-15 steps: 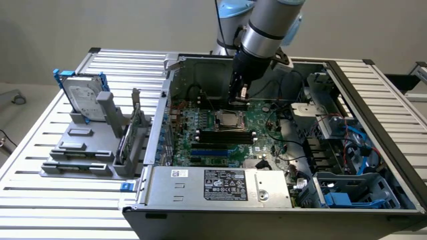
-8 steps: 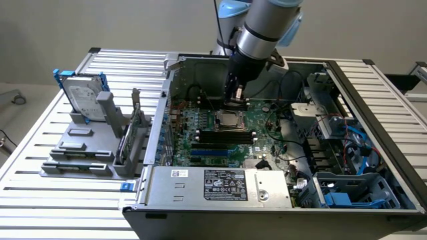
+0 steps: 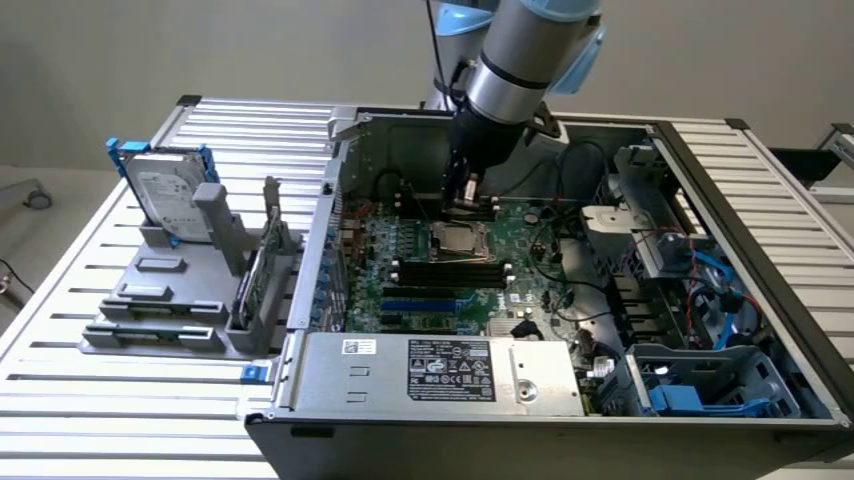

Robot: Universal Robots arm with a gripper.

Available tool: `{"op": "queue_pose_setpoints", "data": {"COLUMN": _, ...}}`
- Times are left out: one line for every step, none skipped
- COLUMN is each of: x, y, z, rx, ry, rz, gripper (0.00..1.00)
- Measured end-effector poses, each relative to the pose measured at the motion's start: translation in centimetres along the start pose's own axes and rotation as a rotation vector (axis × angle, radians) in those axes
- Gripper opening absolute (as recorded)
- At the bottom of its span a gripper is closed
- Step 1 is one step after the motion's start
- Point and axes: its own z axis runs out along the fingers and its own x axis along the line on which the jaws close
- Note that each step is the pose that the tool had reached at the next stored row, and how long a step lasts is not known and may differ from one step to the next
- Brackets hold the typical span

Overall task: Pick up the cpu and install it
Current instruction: 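Close the cpu cover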

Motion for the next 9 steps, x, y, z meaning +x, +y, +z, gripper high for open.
{"op": "queue_pose_setpoints", "data": {"x": 0.0, "y": -0.02, "z": 0.10, "rx": 0.0001, "ry": 0.0010, "rz": 0.000, "gripper": 0.11}}
{"op": "queue_pose_setpoints", "data": {"x": 0.0, "y": -0.03, "z": 0.23, "rx": 0.0001, "ry": 0.0018, "rz": 0.000, "gripper": 0.11}}
{"op": "queue_pose_setpoints", "data": {"x": 0.0, "y": -0.04, "z": 0.37, "rx": 0.0002, "ry": 0.0023, "rz": -0.001, "gripper": 0.11}}
{"op": "queue_pose_setpoints", "data": {"x": 0.0, "y": -0.06, "z": 0.53, "rx": 0.0002, "ry": 0.0025, "rz": -0.001, "gripper": 0.11}}
{"op": "queue_pose_setpoints", "data": {"x": 0.0, "y": -0.08, "z": 0.69, "rx": 0.0002, "ry": 0.0028, "rz": -0.001, "gripper": 0.11}}
{"op": "queue_pose_setpoints", "data": {"x": -0.1, "y": -0.10, "z": 0.85, "rx": 0.0001, "ry": 0.0031, "rz": -0.001, "gripper": 0.11}}
{"op": "queue_pose_setpoints", "data": {"x": -0.1, "y": -0.14, "z": 1.00, "rx": 0.0002, "ry": 0.0033, "rz": -0.001, "gripper": 0.11}}
{"op": "queue_pose_setpoints", "data": {"x": -0.1, "y": -0.17, "z": 1.14, "rx": 0.0002, "ry": 0.0036, "rz": -0.001, "gripper": 0.11}}
{"op": "queue_pose_setpoints", "data": {"x": -0.1, "y": -0.21, "z": 1.29, "rx": 0.0002, "ry": 0.0039, "rz": -0.001, "gripper": 0.11}}
